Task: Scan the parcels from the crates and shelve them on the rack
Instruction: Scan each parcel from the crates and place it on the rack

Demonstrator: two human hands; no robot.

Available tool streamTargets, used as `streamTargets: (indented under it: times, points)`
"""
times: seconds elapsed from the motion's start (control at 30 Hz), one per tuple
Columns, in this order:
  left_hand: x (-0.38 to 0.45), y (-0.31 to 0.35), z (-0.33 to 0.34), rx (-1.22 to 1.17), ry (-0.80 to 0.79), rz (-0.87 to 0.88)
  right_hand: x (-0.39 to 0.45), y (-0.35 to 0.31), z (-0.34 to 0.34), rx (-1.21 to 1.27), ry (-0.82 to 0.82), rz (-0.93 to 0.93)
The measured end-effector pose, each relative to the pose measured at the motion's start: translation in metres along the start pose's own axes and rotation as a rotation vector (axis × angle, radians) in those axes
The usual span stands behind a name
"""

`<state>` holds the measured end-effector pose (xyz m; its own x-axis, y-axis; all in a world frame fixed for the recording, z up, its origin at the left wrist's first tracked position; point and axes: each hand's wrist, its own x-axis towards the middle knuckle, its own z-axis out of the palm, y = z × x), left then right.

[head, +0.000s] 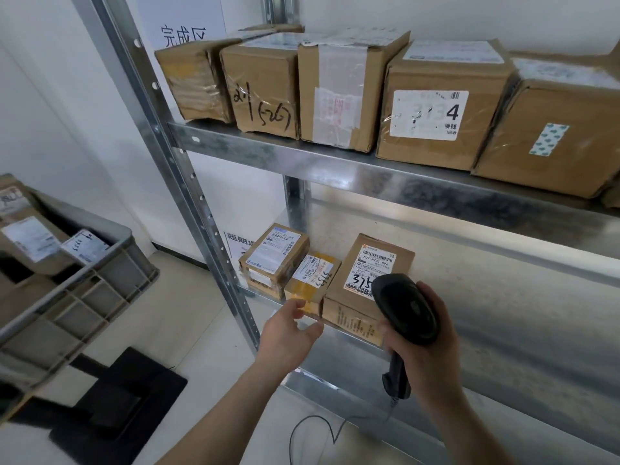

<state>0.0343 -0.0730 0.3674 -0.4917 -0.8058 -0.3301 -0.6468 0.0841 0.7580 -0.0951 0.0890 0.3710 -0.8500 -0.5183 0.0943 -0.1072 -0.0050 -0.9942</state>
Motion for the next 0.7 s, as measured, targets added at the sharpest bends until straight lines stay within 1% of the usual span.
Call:
streamTargets:
  times: [0.1,0.2,0.33,0.47,0.7]
  points:
    - [-0.012,-0.01,-0.018,0.144,0.073,0.058,-0.011,-0.01,0.013,-0.003,-0.047,-0.028]
    - [-0.021,-0.024,-0.042,0.297,0.14,0.142,-0.022,-0.019,0.031,-0.051,-0.134,-0.04]
    - [-0.032,-0.049,-0.078,0.395,0.182,0.203,-0.04,-0.03,0.061,-0.077,-0.167,-0.072]
    - [-0.043,-0.076,-0.12,0.447,0.23,0.217,-0.06,-0.045,0.099,-0.133,-0.194,-0.131]
    - [-0.06,-0.135,-0.225,0.625,0.312,0.26,-0.112,-0.067,0.185,-0.142,-0.326,-0.168]
